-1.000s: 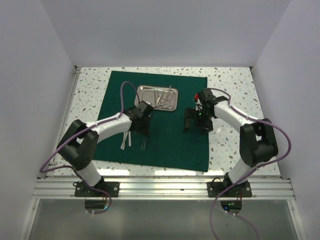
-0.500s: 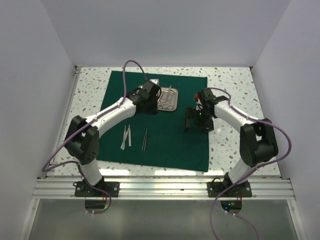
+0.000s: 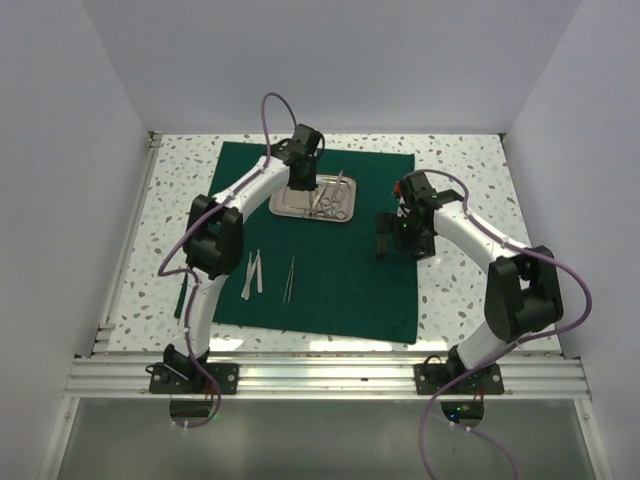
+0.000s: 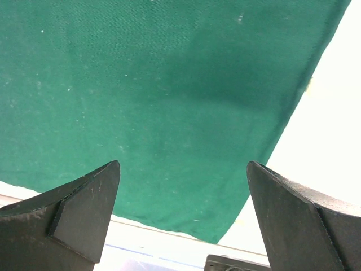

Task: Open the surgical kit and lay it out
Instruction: Pick up the medical item from the container.

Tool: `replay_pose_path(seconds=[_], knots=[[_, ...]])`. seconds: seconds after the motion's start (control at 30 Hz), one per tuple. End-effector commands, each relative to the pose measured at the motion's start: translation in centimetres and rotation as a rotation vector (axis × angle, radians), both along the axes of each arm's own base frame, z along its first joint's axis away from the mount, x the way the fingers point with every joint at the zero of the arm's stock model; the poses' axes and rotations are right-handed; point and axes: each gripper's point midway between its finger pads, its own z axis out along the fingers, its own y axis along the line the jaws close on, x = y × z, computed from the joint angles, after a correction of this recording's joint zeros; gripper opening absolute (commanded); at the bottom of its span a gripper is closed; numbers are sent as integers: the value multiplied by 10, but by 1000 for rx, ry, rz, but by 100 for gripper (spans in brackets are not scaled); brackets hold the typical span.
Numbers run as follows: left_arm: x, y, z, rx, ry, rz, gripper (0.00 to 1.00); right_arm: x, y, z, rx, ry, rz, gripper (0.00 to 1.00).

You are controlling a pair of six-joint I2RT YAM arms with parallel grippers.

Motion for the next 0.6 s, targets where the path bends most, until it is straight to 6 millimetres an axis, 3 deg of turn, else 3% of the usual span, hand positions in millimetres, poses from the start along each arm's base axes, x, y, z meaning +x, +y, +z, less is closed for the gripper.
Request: replay_pose_path(seconds=[0.0,0.27,0.57], knots=[[17,3,7,21,-24,-34,25,6,-10,18,-39,-61,10,98],[24,-1,-9,35,-23,-76,27,13,-10,12,-55,-43,17,98],[28,-5,-21,29,-24,-84,42,25,-5,10,-49,-35,26,99]])
